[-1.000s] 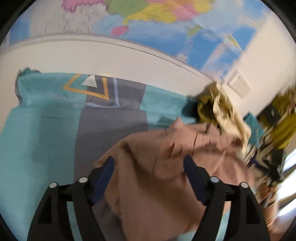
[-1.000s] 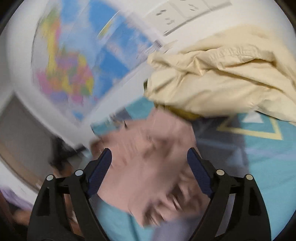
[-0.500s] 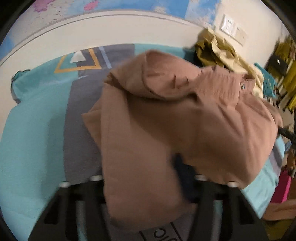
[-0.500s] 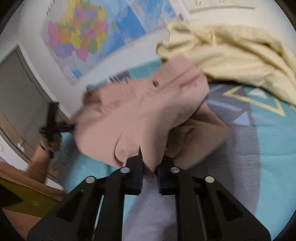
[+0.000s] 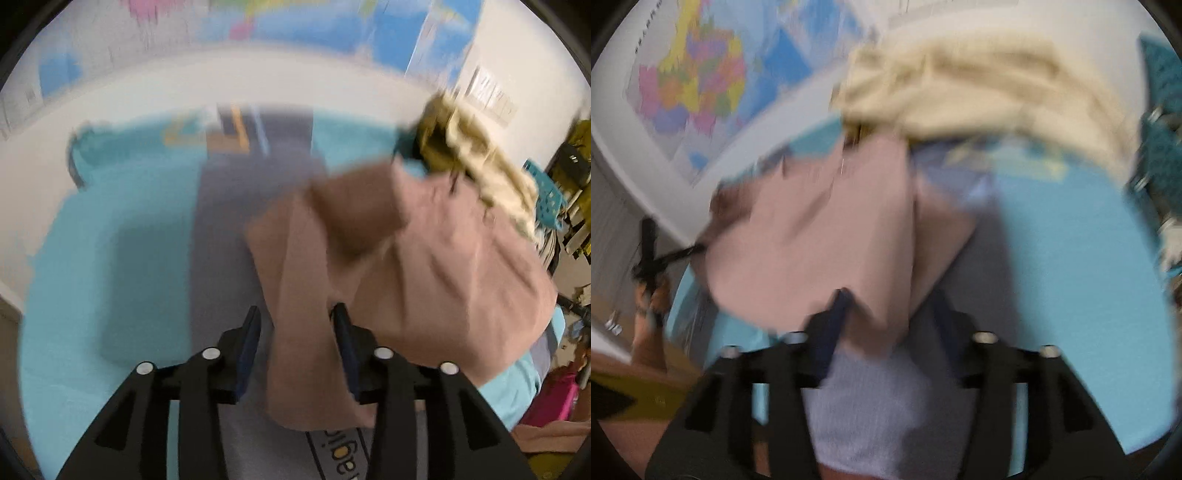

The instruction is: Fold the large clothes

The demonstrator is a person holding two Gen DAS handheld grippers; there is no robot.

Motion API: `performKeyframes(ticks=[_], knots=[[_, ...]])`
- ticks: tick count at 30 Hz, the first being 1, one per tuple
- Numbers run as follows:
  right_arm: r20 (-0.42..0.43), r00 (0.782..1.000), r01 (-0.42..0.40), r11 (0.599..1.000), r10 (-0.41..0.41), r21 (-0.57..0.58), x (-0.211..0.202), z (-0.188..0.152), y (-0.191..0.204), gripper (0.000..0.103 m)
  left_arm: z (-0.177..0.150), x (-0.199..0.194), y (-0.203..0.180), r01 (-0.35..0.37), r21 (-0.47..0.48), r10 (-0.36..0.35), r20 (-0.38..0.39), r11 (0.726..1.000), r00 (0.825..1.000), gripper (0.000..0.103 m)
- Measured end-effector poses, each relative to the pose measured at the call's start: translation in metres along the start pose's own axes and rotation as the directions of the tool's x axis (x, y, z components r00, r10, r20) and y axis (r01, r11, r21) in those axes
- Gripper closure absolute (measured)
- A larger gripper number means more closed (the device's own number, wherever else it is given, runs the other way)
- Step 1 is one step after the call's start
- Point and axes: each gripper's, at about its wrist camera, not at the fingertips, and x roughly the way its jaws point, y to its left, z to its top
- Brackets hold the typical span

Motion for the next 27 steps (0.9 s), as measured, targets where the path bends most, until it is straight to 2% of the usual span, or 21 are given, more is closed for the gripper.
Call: performKeyframes(ticks=[1, 2, 4, 5, 6, 7, 8, 11, 13, 14, 16, 17, 18, 20, 23, 25, 26, 27], knots=[[0.031, 1.0, -0.002, 1.0, 0.002, -0.023, -0.007, 0.007, 0.006, 0.049, 0.004, -0.01, -0.004, -0.001, 0.02, 0.001, 0.043, 1.0, 0.999, 0.047], [0.055, 0.998, -0.013, 0.999, 0.016, -0.045, -0.012, 0.012, 0.013, 0.048, 0.007, -0.016, -0.009, -0.003, 0.04, 0.0, 0.068, 0.999, 0.998, 0.044], [0.09, 0.994, -0.045, 0.994, 0.055, -0.104, -0.01, 0.03, 0.037, 0.037, 0.017, -0.022, -0.032, -0.005, 0.127, -0.008, 0.107, 0.992, 0.994, 0.038], [0.094, 0.993, -0.054, 0.988, 0.068, -0.144, 0.0, 0.041, 0.055, 0.031, 0.021, -0.019, -0.046, -0.005, 0.174, -0.013, 0.102, 0.985, 0.995, 0.035], [0.081, 0.994, -0.053, 0.985, 0.067, -0.166, 0.01, 0.045, 0.066, 0.031, 0.025, -0.013, -0.056, -0.008, 0.204, -0.012, 0.095, 0.979, 0.995, 0.033], [0.051, 0.997, -0.053, 0.98, 0.064, -0.193, 0.026, 0.051, 0.079, 0.03, 0.028, -0.004, -0.066, -0.006, 0.229, -0.013, 0.079, 0.973, 0.997, 0.033], [0.015, 0.999, -0.044, 0.975, 0.049, -0.217, 0.047, 0.057, 0.091, 0.024, 0.033, 0.01, -0.076, 0.003, 0.256, -0.015, 0.045, 0.967, 0.999, 0.033], [-0.081, 0.997, -0.008, 0.968, -0.013, -0.253, 0.099, 0.064, 0.109, 0.023, 0.042, 0.042, -0.09, -0.036, 0.27, 0.04, -0.01, 0.962, 0.999, 0.038], [-0.129, 0.991, 0.008, 0.964, -0.044, -0.266, 0.127, 0.064, 0.114, 0.023, 0.049, 0.064, -0.093, -0.105, 0.271, 0.118, -0.029, 0.957, 0.993, 0.051], [-0.148, 0.986, 0.031, 0.961, -0.074, -0.275, 0.139, 0.063, 0.114, 0.023, 0.054, 0.075, -0.09, -0.106, 0.255, 0.123, -0.052, 0.961, 0.991, 0.056], [-0.168, 0.98, 0.056, 0.958, -0.107, -0.281, 0.153, 0.062, 0.111, 0.037, 0.061, 0.086, -0.083, -0.07, 0.206, 0.09, -0.092, 0.976, 0.992, 0.079], [-0.169, 0.978, 0.073, 0.954, -0.127, -0.291, 0.158, 0.061, 0.109, 0.066, 0.065, 0.089, -0.079, -0.064, 0.182, 0.082, -0.097, 0.981, 0.992, 0.083], [-0.171, 0.975, 0.086, 0.949, -0.143, -0.302, 0.161, 0.061, 0.107, 0.099, 0.07, 0.091, -0.074, -0.055, 0.163, 0.071, -0.096, 0.985, 0.993, 0.087], [-0.14, 0.982, 0.082, 0.948, -0.13, -0.307, 0.154, 0.064, 0.106, 0.1, 0.078, 0.09, -0.067, -0.021, 0.11, 0.031, -0.094, 0.994, 0.995, 0.09], [-0.01, 0.995, 0.088, 0.954, -0.095, -0.288, 0.119, 0.074, 0.107, 0.101, 0.094, 0.084, -0.057, 0.004, 0.048, -0.001, -0.058, 0.999, 0.998, 0.091], [0.075, 0.996, 0.076, 0.96, -0.057, -0.268, 0.097, 0.082, 0.108, 0.101, 0.102, 0.08, -0.055, 0.028, 0.023, -0.027, -0.038, 0.999, 0.999, 0.091], [0.148, 0.987, 0.102, 0.957, -0.063, -0.271, 0.085, 0.088, 0.11, 0.101, 0.106, 0.078, -0.053, 0.042, 0.008, -0.042, -0.019, 0.999, 0.999, 0.09], [0.175, 0.981, 0.126, 0.954, -0.079, -0.274, 0.084, 0.091, 0.11, 0.101, 0.109, 0.079, -0.052, 0.035, -0.006, -0.035, -0.009, 0.999, 0.999, 0.08]])
